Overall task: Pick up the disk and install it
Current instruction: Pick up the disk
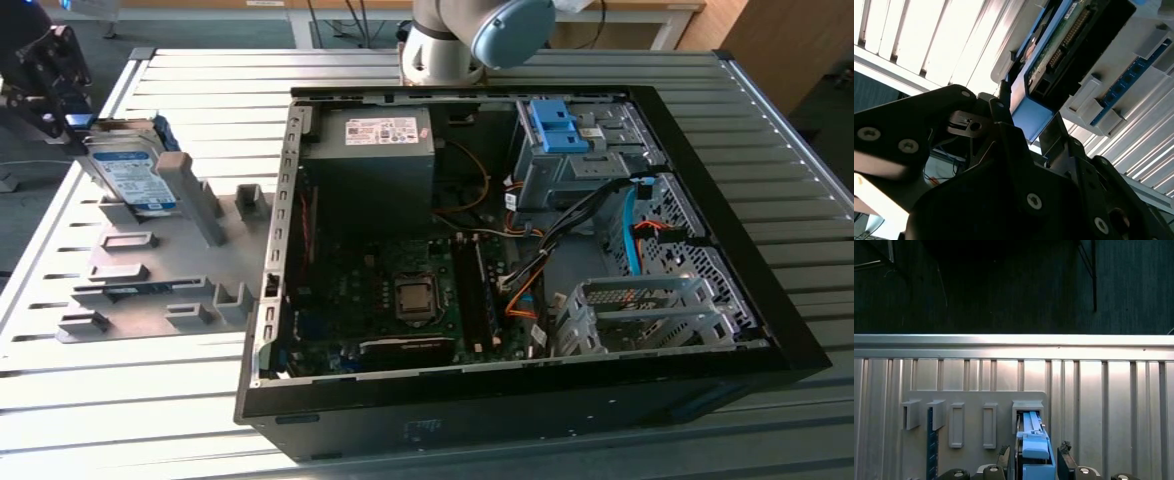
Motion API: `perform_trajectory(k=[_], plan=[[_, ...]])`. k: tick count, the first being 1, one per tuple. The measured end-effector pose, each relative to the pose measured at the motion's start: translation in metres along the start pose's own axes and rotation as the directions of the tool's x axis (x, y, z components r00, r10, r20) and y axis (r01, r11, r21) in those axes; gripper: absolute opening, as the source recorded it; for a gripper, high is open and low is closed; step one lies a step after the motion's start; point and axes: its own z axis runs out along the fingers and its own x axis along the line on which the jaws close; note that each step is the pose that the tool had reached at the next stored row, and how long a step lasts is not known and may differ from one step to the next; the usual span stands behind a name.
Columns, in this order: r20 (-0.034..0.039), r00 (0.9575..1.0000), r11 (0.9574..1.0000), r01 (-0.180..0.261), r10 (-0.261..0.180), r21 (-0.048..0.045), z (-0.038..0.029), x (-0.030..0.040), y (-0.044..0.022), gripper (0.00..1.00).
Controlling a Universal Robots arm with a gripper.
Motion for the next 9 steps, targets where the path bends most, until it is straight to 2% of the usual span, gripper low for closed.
perform_trajectory(k=[9], plan=[[-0.0007, 0.9999, 0.9999, -0.012, 0.012, -0.0005, 0.0048, 0.0, 0.0, 0.49]])
